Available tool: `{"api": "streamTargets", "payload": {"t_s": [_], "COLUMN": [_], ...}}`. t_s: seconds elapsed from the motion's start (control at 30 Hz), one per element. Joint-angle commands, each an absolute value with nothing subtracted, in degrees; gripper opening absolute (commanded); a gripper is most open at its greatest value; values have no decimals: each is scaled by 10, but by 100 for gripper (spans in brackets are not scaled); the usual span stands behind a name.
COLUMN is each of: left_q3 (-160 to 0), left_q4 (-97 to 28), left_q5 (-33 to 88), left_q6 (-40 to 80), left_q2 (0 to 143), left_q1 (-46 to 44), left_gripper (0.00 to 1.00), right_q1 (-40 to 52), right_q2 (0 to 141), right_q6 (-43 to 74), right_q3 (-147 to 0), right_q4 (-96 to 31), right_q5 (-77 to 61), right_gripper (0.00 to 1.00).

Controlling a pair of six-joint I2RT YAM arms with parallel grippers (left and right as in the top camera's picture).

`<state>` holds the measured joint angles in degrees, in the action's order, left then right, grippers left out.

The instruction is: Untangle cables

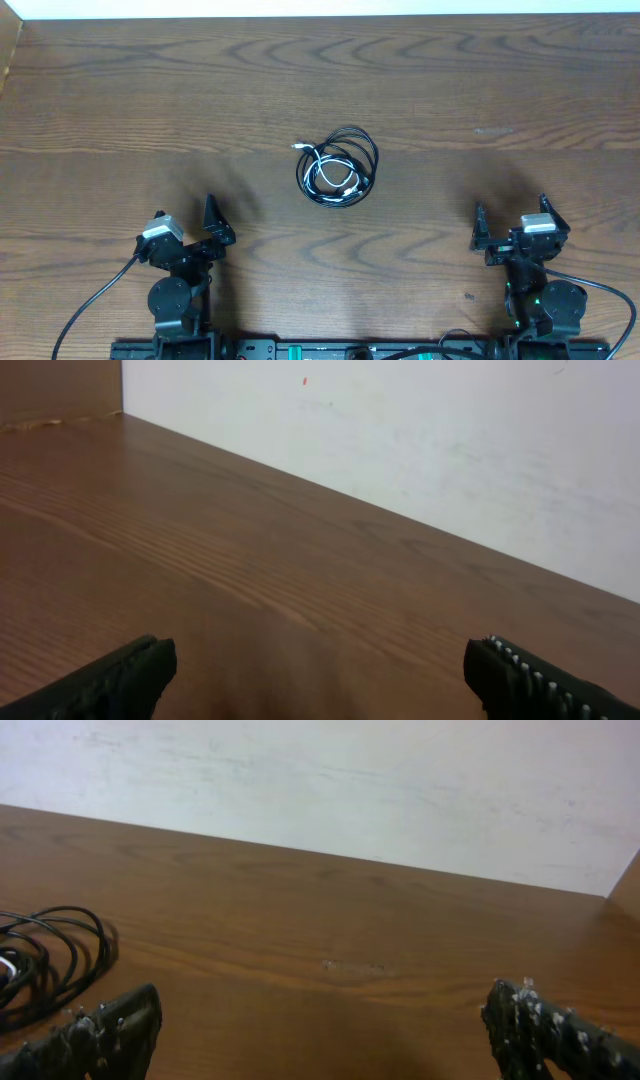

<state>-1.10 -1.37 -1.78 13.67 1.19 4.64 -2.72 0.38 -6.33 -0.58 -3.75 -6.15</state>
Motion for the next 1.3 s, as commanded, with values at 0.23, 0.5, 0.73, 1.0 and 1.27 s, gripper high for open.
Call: {"api": "streamTargets", "payload": {"t_s": [0.23,0.5,0.73,1.0,1.27], "left_q3": [-8,-9,-9,-9,-9], "left_q4": [-38,-38,-38,-38,-38], "left_q5": [-19,6,7,7,9], "left_q6": [140,140,140,140,140], "left_q2": [14,14,14,14,14], "left_q1": [44,44,44,44,44], "left_gripper": [98,98,98,98,98], "right_q1": [-26,-26,-26,-26,-26], "right_q2": [4,4,4,4,4], "right_q6": [-63,-63,-63,-63,-63], "right_q3": [-3,-3,-3,-3,-3], "right_q4": [-39,-39,-39,-39,-39], "right_q5": [-55,-55,-55,-55,-55], "right_gripper": [99,99,99,99,99]}}
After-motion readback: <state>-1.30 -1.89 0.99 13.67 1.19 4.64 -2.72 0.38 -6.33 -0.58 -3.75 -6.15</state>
